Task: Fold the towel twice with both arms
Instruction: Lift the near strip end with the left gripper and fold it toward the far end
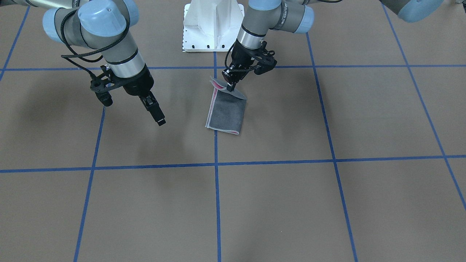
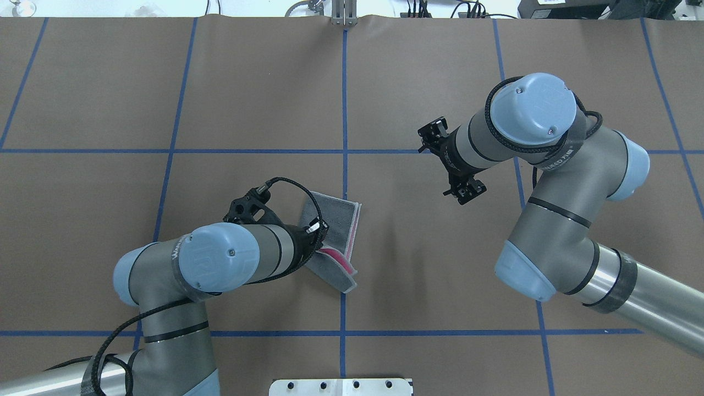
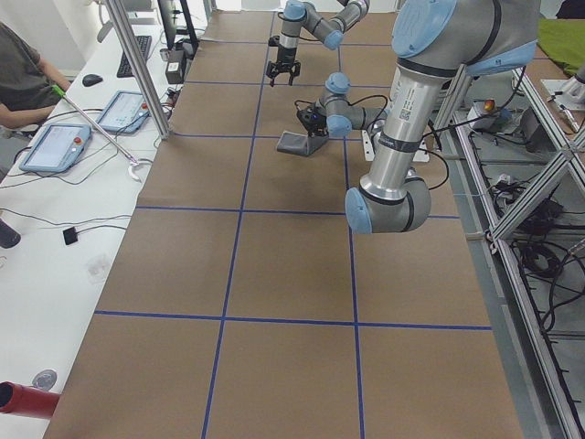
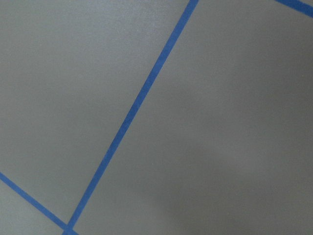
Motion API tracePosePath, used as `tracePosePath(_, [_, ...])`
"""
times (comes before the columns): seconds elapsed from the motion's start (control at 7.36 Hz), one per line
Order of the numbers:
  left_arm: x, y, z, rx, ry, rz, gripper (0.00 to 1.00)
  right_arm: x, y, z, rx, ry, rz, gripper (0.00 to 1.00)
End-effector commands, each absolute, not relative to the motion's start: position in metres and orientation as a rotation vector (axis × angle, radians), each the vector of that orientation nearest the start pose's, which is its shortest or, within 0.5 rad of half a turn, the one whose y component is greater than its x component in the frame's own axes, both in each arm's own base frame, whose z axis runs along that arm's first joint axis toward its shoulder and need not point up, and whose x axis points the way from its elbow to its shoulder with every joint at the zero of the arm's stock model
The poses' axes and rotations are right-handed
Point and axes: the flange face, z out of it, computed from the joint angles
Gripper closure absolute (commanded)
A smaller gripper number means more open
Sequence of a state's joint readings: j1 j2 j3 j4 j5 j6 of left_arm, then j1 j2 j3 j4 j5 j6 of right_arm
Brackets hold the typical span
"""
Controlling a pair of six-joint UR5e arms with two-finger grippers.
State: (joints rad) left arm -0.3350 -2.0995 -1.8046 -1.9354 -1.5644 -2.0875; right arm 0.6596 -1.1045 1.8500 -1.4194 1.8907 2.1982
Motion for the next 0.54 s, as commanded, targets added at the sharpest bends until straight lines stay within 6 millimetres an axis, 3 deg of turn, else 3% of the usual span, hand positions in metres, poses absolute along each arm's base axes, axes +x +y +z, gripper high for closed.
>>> tracePosePath(0.0, [0.542, -0.360, 0.197, -0.077, 1.177, -0.795, 1.00, -0.424, -0.458, 0.257, -0.299, -0.938, 1.045, 0.00])
tracePosePath(0.41, [0.573, -0.400, 0.193, -0.056, 1.142, -0.835, 1.00, -0.424, -0.458, 0.260, -0.297, -0.935, 1.045, 0.00])
